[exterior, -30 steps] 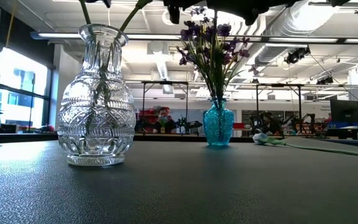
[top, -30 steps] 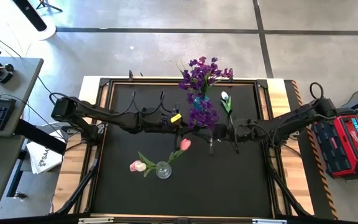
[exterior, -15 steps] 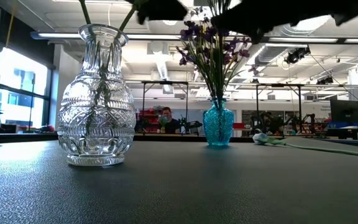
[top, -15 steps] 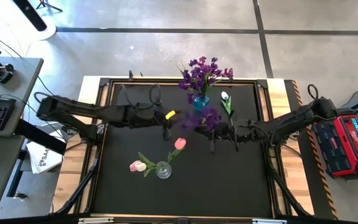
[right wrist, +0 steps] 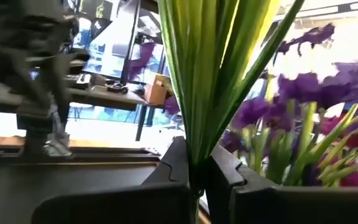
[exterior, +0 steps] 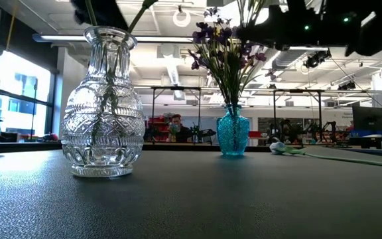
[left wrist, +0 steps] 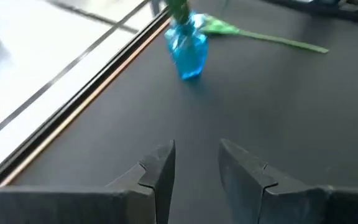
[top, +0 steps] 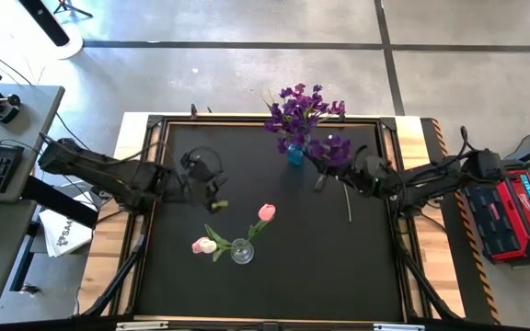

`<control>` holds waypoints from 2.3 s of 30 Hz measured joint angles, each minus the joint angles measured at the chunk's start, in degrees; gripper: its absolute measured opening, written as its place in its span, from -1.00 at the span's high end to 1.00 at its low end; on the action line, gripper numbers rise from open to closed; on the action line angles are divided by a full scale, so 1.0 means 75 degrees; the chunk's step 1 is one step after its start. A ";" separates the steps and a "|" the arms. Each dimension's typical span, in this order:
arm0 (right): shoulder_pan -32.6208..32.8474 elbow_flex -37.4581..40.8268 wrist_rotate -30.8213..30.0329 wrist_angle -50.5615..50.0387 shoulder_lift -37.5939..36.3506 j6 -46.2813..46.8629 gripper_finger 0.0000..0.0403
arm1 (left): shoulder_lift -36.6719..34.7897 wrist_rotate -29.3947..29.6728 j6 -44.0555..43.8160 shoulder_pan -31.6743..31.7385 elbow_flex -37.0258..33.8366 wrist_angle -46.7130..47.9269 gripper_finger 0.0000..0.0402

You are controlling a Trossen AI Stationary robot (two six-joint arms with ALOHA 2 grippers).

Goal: Sort flowers into vase by color
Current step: Put the dark violet flower into the blue vase

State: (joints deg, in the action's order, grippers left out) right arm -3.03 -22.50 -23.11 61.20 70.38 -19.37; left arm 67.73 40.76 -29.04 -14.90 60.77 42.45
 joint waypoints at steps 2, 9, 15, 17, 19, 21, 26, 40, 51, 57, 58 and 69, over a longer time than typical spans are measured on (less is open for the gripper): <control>-0.0353 -0.0096 0.0198 -0.0004 0.0060 0.0000 0.99 | 0.0066 0.0493 -0.0661 -0.0403 -0.0098 0.0388 0.45; -0.1221 -0.0318 0.0350 -0.0094 0.0551 0.0121 1.00 | 0.0090 0.1652 -0.2241 -0.1423 -0.0981 0.0113 0.45; -0.1628 -0.0405 0.0393 -0.0075 0.1045 0.0148 1.00 | 0.0090 0.1877 -0.3105 -0.1741 -0.1487 -0.0044 0.45; -0.1714 -0.0405 0.0436 -0.0104 0.1174 0.0197 1.00 | 0.0090 0.1887 -0.3274 -0.1775 -0.1567 -0.0050 0.45; -0.1767 -0.0405 0.0494 -0.0107 0.1279 0.0384 1.00 | 0.0087 0.1890 -0.3322 -0.1780 -0.1632 -0.0062 0.45; -0.1813 -0.0405 0.0611 -0.0118 0.1368 0.0613 1.00 | 0.0090 0.1887 -0.3321 -0.1780 -0.1646 -0.0068 0.45; -0.1818 -0.0405 0.0637 -0.0379 0.1462 0.1083 1.00 | 0.0089 0.1899 -0.3315 -0.1780 -0.1646 -0.0199 0.45; -0.2246 -0.0407 0.0970 -0.1447 0.1462 0.2338 0.94 | 0.0087 0.1950 -0.3310 -0.1777 -0.1643 -0.0301 0.45; -0.2351 -0.0408 0.1439 -0.1678 0.1462 0.2587 0.70 | 0.0087 0.2001 -0.3310 -0.1777 -0.1643 -0.0339 0.45; -0.2348 -0.0405 0.1649 -0.1899 0.1433 0.2604 0.22 | 0.0087 0.2001 -0.3307 -0.1777 -0.1643 -0.0336 0.45; -0.2348 -0.0405 0.1678 -0.1959 0.1399 0.2649 0.15 | 0.0087 0.2001 -0.3307 -0.1777 -0.1643 -0.0336 0.45; -0.2348 -0.0413 0.1673 -0.3909 -0.0016 0.3129 -0.18 | 0.0087 0.1998 -0.3307 -0.1774 -0.1640 -0.0339 0.45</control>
State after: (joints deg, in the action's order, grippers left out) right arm -20.64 -25.60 -10.57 31.89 70.26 4.10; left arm 68.38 55.75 -53.84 -28.21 48.47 39.90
